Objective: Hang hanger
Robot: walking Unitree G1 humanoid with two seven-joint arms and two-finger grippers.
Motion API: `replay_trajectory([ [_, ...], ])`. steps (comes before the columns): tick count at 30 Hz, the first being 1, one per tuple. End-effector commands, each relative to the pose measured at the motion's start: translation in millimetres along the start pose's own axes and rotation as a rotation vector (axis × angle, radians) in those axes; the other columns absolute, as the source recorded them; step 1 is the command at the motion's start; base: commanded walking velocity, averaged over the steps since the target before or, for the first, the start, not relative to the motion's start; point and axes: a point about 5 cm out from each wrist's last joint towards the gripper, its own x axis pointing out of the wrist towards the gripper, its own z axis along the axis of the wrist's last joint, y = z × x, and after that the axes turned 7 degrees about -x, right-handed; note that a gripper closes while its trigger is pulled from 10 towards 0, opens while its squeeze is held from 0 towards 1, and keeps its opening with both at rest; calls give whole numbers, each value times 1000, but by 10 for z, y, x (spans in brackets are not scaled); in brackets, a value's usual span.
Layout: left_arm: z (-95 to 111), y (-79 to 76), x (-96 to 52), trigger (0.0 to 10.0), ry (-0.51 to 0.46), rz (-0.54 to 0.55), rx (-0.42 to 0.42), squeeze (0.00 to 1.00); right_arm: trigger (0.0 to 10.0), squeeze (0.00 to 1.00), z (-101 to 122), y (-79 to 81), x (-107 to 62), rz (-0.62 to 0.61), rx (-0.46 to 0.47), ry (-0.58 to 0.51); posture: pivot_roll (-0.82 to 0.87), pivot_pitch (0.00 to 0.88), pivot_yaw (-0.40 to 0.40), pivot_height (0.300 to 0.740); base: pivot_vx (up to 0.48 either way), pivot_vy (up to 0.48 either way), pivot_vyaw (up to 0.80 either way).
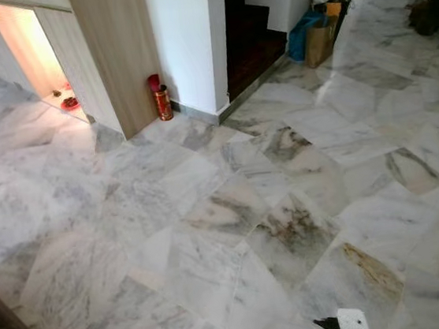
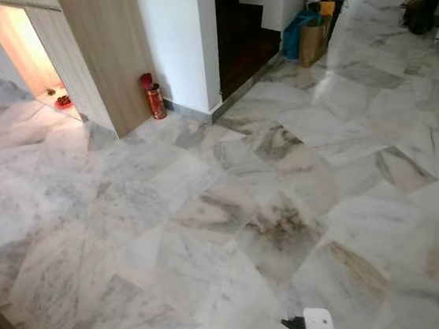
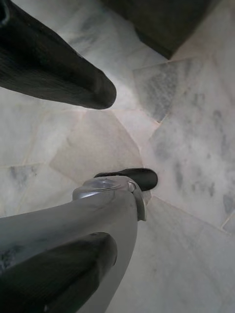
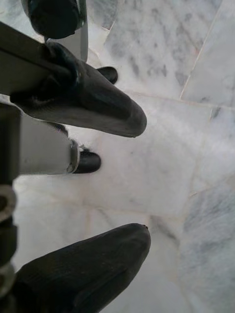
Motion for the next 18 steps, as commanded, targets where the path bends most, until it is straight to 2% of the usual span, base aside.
replay_trajectory([
  [1,-334,449,-144,10000,7,207,-285,0,10000,0,167,-286,-8,82,140,-14,343,5,-200,740,0,0,-800],
  [7,-371,502,-163,10000,19,203,-290,0,10000,0,160,-279,-8,84,131,-9,338,9,-194,740,0,0,-800],
  [12,-384,445,-152,10000,32,179,-302,0,10000,0,170,-269,-6,87,96,-9,323,13,-185,740,0,0,-800],
  [15,-369,372,-132,10000,39,159,-296,0,10000,0,163,-204,0,117,-5,2,305,14,-172,740,0,0,-800],
  [16,-349,325,-118,10000,42,147,-275,0,10000,0,153,-146,2,148,-90,6,293,15,-163,740,0,0,-800],
  [18,-323,280,-103,10000,40,134,-257,0,10000,0,139,-116,3,154,-125,9,284,15,-159,740,0,0,-800],
])
